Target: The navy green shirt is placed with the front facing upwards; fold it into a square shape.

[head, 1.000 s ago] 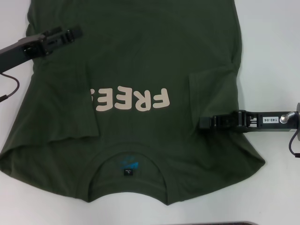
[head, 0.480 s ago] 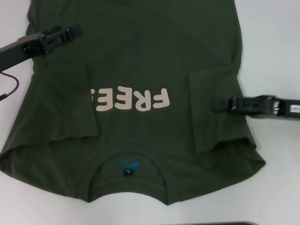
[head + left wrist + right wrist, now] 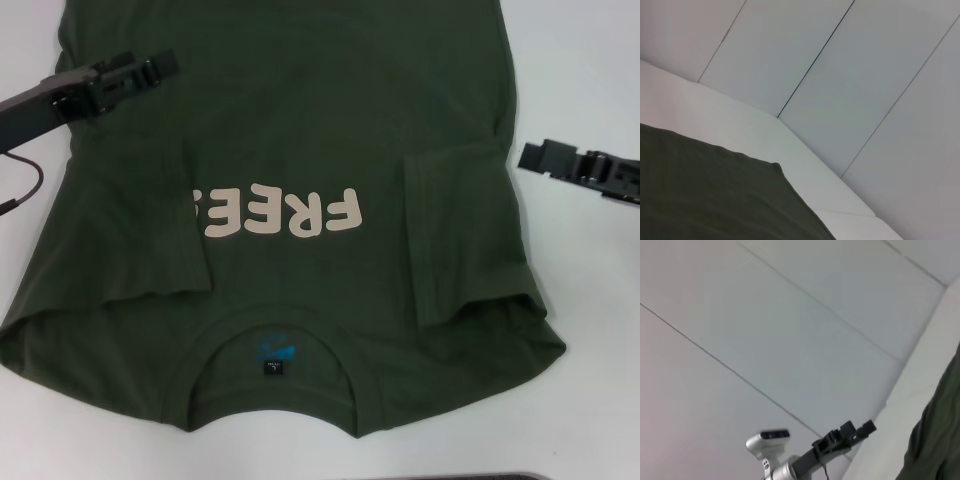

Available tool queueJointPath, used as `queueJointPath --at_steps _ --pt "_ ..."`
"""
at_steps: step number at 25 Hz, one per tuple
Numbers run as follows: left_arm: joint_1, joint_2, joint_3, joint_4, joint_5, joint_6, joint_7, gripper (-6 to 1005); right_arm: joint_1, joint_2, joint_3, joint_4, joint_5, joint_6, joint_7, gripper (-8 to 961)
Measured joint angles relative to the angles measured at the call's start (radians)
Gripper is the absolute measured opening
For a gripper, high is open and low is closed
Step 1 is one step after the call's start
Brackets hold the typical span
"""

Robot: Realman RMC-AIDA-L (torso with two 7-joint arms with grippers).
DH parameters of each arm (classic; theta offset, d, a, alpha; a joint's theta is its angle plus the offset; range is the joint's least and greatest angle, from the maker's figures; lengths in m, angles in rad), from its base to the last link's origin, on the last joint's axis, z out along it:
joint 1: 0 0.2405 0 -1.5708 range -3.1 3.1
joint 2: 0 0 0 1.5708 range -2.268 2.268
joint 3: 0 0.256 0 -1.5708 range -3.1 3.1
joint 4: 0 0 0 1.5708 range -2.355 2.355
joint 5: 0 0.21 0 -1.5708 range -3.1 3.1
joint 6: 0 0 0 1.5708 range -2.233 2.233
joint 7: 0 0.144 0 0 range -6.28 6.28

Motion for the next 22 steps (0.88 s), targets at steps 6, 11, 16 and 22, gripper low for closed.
queueJointPath --at_steps 6,11,16,22 --pt "0.0 0.0 0.001 -0.002 -0.004 0.002 0.0 904 -0.012 -0.01 0.008 0.003 -0.007 -0.004 -0.021 937" --pt "0.0 -0.001 0.001 -0.002 -0.013 0.003 0.001 904 -0.015 -0.032 0.004 0.0 -0.064 -0.007 0.039 934" --pt "0.0 -0.002 0.003 -0.002 -0.015 0.014 0.001 905 -0.018 -0.077 0.003 -0.002 -0.219 -0.01 0.171 932" --pt "0.001 -0.002 0.002 -0.002 -0.015 0.028 0.005 906 -0.043 -0.1 0.007 -0.028 -0.311 -0.003 0.27 926"
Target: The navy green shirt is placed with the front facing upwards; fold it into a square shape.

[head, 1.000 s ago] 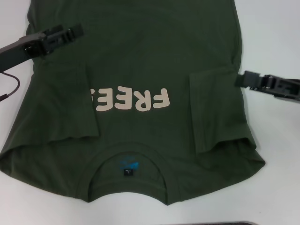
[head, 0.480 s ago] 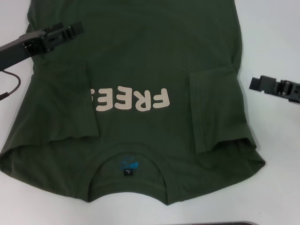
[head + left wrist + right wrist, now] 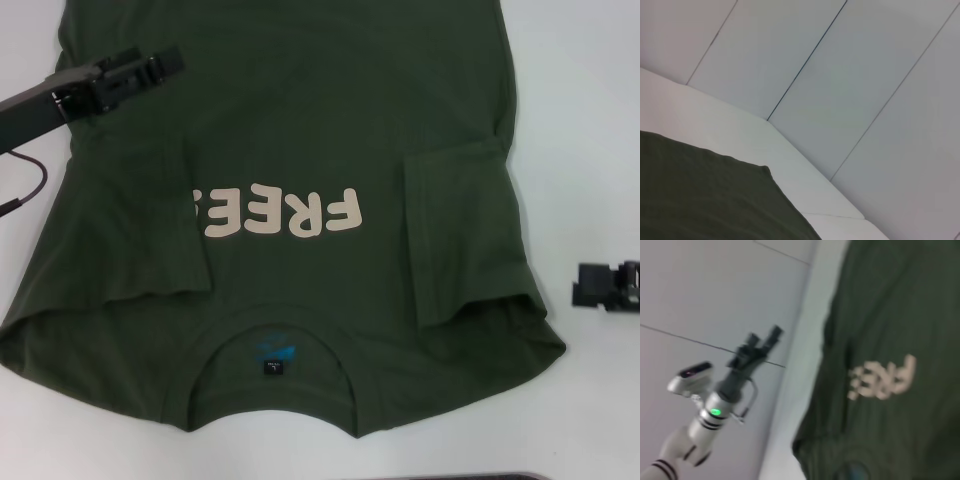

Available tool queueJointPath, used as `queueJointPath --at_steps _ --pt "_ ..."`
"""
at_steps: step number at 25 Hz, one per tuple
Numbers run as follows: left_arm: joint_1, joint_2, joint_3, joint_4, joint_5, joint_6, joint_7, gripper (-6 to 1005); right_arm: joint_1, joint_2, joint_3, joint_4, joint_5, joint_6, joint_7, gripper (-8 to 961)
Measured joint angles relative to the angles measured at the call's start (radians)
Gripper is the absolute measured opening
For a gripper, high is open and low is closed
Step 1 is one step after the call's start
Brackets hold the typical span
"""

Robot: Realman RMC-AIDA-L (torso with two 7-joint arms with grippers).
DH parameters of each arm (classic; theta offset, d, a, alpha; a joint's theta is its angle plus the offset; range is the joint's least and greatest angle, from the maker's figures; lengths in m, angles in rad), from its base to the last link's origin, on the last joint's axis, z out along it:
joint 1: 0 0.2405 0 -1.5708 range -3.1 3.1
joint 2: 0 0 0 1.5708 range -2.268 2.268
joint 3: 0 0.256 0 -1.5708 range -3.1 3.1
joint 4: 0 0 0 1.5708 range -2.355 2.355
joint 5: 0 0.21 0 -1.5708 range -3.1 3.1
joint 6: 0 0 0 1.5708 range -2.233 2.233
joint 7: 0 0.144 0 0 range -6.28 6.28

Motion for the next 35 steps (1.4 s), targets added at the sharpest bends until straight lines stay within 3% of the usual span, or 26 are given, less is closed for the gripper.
queueJointPath --at_steps 10,35 --pt "0.002 -0.003 0.0 0.0 0.0 0.001 0.006 906 -0.048 -0.002 0.003 -0.094 -0.123 -0.004 0.177 914" --pt "0.007 -0.006 0.0 0.0 0.001 -0.004 0.023 906 -0.012 0.026 -0.037 -0.08 -0.17 0.126 0.243 915"
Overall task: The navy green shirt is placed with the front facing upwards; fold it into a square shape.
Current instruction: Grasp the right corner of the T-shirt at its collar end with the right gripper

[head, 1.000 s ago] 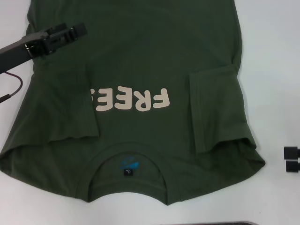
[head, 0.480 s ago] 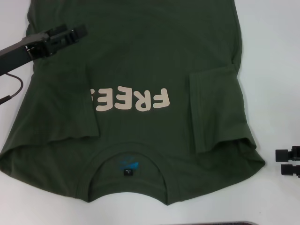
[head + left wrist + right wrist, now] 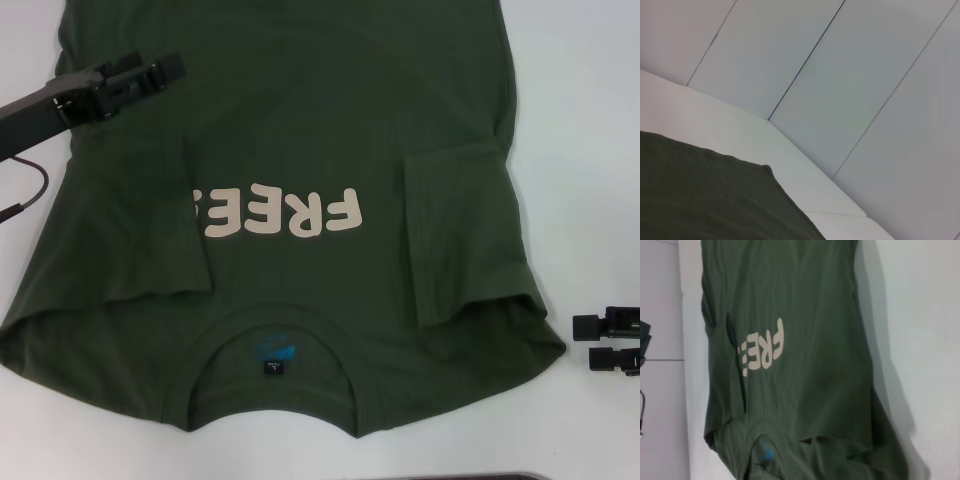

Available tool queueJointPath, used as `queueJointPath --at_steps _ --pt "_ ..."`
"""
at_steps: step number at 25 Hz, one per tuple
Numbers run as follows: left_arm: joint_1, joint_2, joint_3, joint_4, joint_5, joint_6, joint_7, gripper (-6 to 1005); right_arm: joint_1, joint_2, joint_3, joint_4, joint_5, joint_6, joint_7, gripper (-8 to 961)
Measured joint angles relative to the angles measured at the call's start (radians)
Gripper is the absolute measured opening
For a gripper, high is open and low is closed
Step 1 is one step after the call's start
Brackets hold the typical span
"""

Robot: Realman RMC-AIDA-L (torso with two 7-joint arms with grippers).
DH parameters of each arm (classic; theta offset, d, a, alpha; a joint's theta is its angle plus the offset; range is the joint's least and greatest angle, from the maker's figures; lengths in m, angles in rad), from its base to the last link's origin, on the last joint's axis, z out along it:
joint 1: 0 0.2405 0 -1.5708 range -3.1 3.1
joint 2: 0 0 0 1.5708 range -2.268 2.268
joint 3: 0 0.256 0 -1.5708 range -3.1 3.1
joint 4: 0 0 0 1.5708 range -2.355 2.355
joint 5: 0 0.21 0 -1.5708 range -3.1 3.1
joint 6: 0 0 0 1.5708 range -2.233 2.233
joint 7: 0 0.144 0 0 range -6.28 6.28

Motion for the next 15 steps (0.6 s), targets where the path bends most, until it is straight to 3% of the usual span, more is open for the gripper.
queueJointPath --at_steps 9,11,15 --pt "0.0 0.0 -0.004 0.0 0.0 -0.001 0.0 906 0.024 0.005 -0.015 -0.035 0.0 -0.003 0.041 915" --pt "0.0 0.0 -0.004 0.0 0.0 -0.002 0.0 907 0.032 0.012 -0.023 -0.062 0.0 -0.017 0.056 862" --pt "0.0 0.0 -0.004 0.0 0.0 -0.004 0.0 907 0.041 0.032 -0.061 -0.137 0.0 -0.034 0.105 862"
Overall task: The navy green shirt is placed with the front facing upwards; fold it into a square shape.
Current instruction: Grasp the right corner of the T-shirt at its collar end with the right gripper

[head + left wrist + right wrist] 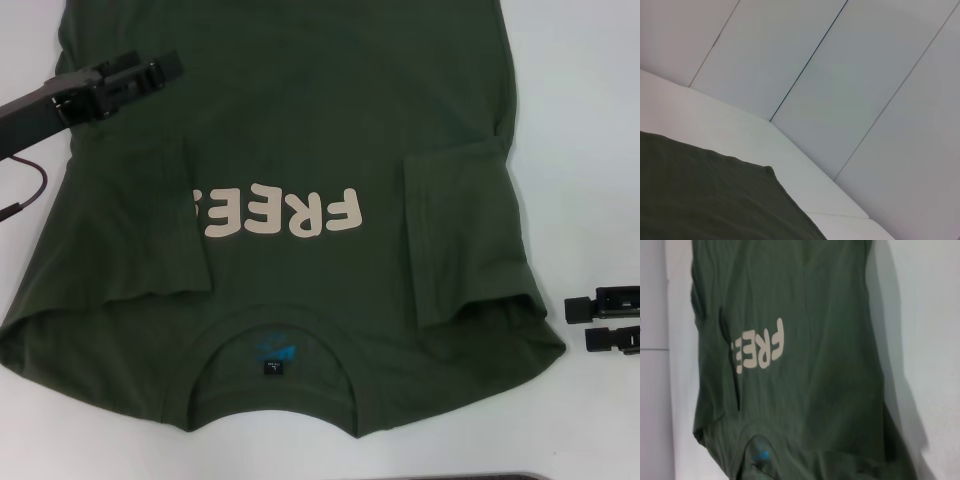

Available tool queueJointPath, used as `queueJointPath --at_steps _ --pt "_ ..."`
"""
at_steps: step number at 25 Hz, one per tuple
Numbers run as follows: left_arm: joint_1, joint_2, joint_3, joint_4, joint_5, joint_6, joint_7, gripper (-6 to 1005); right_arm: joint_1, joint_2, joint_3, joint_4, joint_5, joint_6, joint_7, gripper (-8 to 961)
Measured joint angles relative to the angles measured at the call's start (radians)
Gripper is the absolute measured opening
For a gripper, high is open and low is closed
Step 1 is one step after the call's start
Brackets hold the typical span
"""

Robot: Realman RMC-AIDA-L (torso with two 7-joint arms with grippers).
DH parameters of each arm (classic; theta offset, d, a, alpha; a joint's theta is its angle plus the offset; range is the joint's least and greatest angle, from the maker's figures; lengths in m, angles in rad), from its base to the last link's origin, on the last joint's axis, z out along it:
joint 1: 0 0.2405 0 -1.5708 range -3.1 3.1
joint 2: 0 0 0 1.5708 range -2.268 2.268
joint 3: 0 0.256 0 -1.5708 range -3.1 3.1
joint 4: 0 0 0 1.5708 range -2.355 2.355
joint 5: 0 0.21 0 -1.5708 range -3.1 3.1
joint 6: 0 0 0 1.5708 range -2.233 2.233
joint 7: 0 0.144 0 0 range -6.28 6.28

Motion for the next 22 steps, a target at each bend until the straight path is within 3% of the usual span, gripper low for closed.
queueJointPath --at_steps 11,22 --pt "0.001 0.0 -0.001 0.0 0.0 -0.001 0.0 905 0.031 0.019 -0.09 -0.041 -0.006 0.009 0.067 864" --pt "0.002 0.0 -0.001 0.0 0.0 -0.002 0.0 906 0.034 0.027 -0.093 -0.036 -0.038 0.027 0.069 862"
